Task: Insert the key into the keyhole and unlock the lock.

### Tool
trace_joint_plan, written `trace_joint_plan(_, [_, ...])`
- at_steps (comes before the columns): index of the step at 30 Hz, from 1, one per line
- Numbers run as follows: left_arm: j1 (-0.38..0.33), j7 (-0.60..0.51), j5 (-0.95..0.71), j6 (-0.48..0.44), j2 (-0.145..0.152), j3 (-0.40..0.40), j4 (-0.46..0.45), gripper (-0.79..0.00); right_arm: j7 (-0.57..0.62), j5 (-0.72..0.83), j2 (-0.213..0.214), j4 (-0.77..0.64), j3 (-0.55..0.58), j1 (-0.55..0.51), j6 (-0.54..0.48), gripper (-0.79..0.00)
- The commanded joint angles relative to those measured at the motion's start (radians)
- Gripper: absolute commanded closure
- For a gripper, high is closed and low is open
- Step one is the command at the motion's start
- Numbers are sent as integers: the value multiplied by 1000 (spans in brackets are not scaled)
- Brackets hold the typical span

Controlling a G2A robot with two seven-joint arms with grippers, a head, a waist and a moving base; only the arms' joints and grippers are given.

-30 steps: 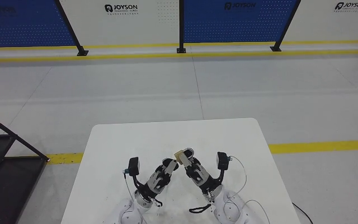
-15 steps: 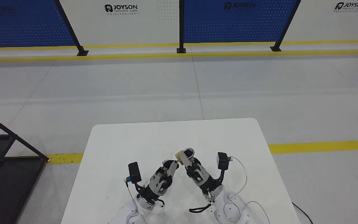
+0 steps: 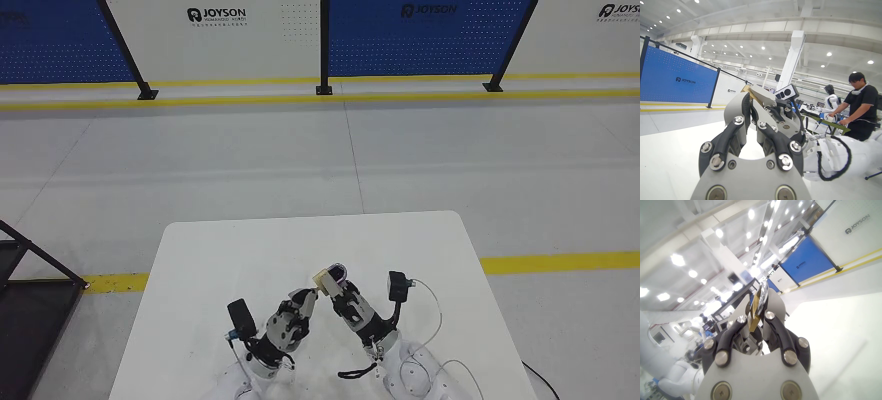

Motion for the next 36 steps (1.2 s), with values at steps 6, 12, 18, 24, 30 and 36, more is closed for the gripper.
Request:
trace_joint_plan(6, [-2, 57, 80, 98, 2, 10, 5, 0, 7, -2, 1, -5, -1, -2, 13, 0])
trace_joint_plan(12, [2, 76, 132, 178, 6, 12, -2, 0, 7, -6, 1, -6, 0, -3, 21, 0])
trace_joint_plan(18, [1, 111, 229, 309, 9, 12, -2, 0, 7, -5, 1, -6, -1, -3, 24, 0])
trace_joint_plan(24, [-6, 136, 284, 383, 10, 28, 10, 0, 8, -4, 1, -7, -2, -3, 28, 0])
trace_joint_plan(30, [-12, 159, 335, 461, 13, 30, 16, 0, 7, -2, 2, -8, -1, -3, 29, 0])
trace_joint_plan(36, [-19, 169, 349, 499, 14, 38, 24, 0, 8, 1, 2, -7, -2, -2, 31, 0])
